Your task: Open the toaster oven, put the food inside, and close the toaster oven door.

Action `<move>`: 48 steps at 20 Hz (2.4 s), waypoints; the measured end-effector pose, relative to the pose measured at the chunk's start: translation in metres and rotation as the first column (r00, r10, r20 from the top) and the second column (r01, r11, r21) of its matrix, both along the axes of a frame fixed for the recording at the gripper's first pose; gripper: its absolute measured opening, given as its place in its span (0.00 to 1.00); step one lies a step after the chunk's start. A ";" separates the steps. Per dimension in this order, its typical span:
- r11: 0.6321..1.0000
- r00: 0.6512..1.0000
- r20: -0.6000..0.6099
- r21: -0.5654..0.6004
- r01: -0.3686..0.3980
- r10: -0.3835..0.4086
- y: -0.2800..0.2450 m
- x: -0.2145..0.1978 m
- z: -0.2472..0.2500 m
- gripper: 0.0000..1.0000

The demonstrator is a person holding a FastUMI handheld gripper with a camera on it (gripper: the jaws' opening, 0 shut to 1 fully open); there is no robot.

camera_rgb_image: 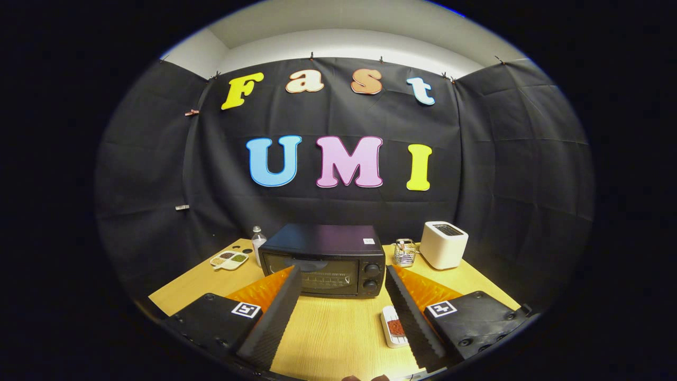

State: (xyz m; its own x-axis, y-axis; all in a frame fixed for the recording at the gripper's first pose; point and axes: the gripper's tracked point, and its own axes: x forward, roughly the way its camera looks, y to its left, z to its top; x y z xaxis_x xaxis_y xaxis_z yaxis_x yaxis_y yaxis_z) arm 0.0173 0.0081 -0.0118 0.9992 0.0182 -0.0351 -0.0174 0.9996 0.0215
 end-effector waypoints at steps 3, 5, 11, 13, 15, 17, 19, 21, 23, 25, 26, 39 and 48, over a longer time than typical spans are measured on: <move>1.000 1.000 -0.008 -0.005 0.006 -0.006 -0.003 0.005 -0.004 0.97; 1.000 1.000 -0.011 0.000 0.014 -0.014 -0.006 0.009 -0.005 0.97; 1.000 0.998 -0.066 0.003 0.021 -0.020 -0.004 0.044 -0.016 0.97; 1.000 0.996 -0.088 0.001 0.005 -0.005 0.006 0.062 -0.017 0.97; 1.000 0.997 -0.075 -0.017 0.004 -0.005 0.013 0.084 -0.013 0.98; 1.000 0.998 -0.070 -0.023 0.003 -0.005 0.021 0.106 -0.012 0.98; 1.000 0.997 -0.074 -0.009 -0.002 0.001 0.032 0.127 -0.012 0.98; 1.000 0.996 -0.085 0.001 -0.004 0.004 0.044 0.147 -0.015 0.98; 1.000 0.995 -0.096 0.009 -0.001 0.002 0.055 0.167 -0.025 0.98; 1.000 0.994 -0.112 0.025 0.001 0.002 0.068 0.183 -0.036 0.98; 1.000 0.992 -0.124 0.031 0.003 0.001 0.074 0.191 -0.042 0.98; 0.991 0.967 -0.252 0.116 0.071 -0.039 0.084 0.233 -0.111 1.00; 0.992 0.959 -0.284 0.121 0.029 0.006 0.085 0.208 -0.120 1.00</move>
